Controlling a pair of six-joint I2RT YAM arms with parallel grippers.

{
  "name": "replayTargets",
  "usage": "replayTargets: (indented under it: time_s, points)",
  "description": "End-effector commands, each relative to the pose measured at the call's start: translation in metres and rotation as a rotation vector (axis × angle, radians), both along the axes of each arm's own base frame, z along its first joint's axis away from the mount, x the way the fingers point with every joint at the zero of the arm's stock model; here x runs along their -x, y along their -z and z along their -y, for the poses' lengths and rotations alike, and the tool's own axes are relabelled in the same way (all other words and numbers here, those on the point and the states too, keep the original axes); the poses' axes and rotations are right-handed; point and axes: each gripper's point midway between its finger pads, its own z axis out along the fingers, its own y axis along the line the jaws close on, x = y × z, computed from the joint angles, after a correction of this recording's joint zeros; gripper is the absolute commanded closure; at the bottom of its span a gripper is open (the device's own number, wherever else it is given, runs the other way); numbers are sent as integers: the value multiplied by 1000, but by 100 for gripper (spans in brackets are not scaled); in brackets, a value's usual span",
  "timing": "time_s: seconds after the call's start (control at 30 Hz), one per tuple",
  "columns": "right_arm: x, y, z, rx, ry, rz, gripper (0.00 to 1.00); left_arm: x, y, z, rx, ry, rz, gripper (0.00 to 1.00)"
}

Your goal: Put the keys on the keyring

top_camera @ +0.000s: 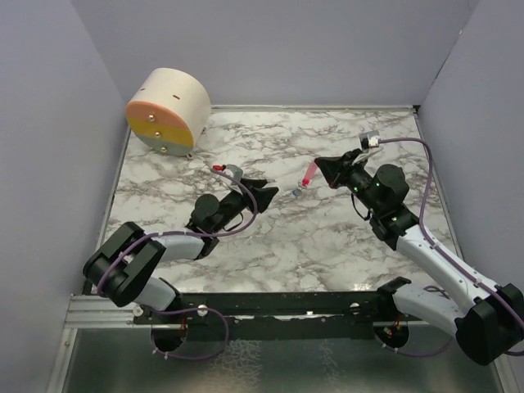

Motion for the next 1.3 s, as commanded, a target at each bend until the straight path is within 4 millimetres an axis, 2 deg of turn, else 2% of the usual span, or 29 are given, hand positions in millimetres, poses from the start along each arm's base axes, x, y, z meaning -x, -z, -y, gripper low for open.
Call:
replayTargets:
  time_s: [0.0, 0.23, 0.33, 0.53, 0.6, 0.77, 1.27]
  points:
    - [5, -31, -9, -54, -65, 101, 99, 16, -41, 6, 161, 88, 166, 47]
    - [9, -41, -17, -54, -117, 131, 99, 25, -52, 17, 247, 182, 253, 40]
    - [13, -45, -20, -50, -143, 148, 99, 25, -50, 26, 237, 230, 269, 36]
    - [22, -51, -24, -48, -190, 171, 99, 24, -53, 31, 201, 247, 332, 35]
    - [24, -52, -26, -47, -205, 175, 99, 20, -43, 34, 180, 244, 324, 35]
    - [29, -56, -27, -46, -227, 182, 99, 16, -40, 38, 165, 255, 335, 35]
    - [36, -58, -31, -40, -272, 192, 99, 13, -43, 47, 136, 288, 401, 35]
